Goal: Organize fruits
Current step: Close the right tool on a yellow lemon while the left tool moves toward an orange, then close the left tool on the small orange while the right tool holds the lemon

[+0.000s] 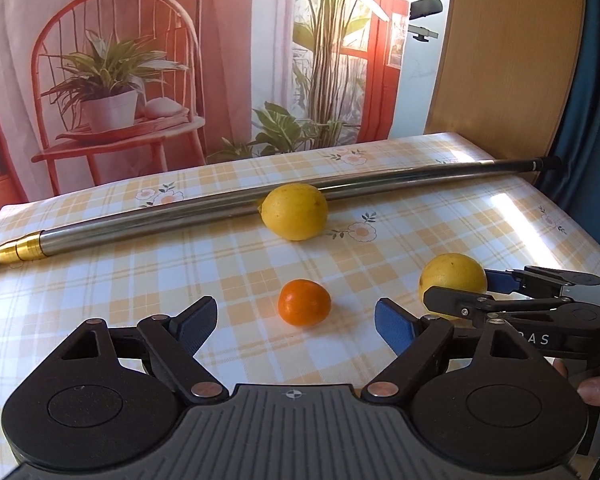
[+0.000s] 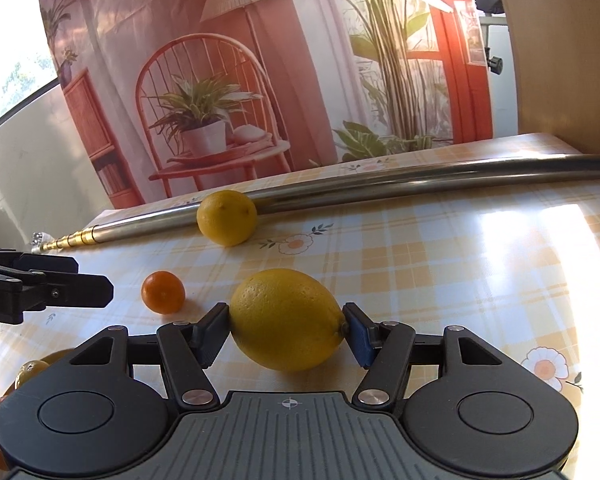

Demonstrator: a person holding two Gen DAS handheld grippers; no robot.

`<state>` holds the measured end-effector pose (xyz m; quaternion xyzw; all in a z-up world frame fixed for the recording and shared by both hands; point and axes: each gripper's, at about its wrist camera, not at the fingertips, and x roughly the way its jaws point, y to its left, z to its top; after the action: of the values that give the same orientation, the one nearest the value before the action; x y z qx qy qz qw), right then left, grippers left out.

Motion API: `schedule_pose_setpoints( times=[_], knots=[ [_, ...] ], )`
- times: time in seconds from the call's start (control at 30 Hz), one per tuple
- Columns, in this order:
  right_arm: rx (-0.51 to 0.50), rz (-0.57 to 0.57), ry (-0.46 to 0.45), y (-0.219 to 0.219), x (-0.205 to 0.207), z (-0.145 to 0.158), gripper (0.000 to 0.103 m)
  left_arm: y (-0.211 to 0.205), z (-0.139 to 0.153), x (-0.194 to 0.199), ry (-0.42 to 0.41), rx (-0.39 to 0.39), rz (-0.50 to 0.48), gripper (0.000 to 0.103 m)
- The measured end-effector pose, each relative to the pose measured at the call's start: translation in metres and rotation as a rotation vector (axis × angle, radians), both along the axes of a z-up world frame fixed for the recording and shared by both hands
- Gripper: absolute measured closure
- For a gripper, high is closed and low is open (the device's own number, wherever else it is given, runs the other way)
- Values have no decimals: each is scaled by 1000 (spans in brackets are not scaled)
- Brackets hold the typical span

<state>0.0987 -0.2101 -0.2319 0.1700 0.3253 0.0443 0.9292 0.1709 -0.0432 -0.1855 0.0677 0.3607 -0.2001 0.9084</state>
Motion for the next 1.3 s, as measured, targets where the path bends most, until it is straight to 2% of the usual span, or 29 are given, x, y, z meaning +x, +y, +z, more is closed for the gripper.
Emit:
schedule_pose_setpoints(
  times=[0.23, 0.47, 0.83, 0.87, 0.93, 1.03, 1.3],
  knots=[
    [14, -5, -4, -1, -1, -1, 46, -3, -13, 18, 50, -38, -4, 29],
    [11, -4, -5, -1, -1, -1, 45, -6, -20, 26, 68, -53, -9, 31],
    [11, -3, -5, -1, -1, -1, 45, -12, -25, 30, 66, -7, -5, 31],
    [12, -4, -5, -1, -1, -1, 46, -13, -26, 31, 69, -6, -5, 32],
    [14, -4, -5, -1, -1, -2, 45, -14, -27, 33, 77, -3, -8, 43],
    [23, -7, -4, -2, -1, -1, 45, -17, -28, 34, 80, 10, -20, 54],
    [27, -9, -5, -3, -1, -1, 45, -19, -31, 42, 94, -1, -4, 55]
  ],
)
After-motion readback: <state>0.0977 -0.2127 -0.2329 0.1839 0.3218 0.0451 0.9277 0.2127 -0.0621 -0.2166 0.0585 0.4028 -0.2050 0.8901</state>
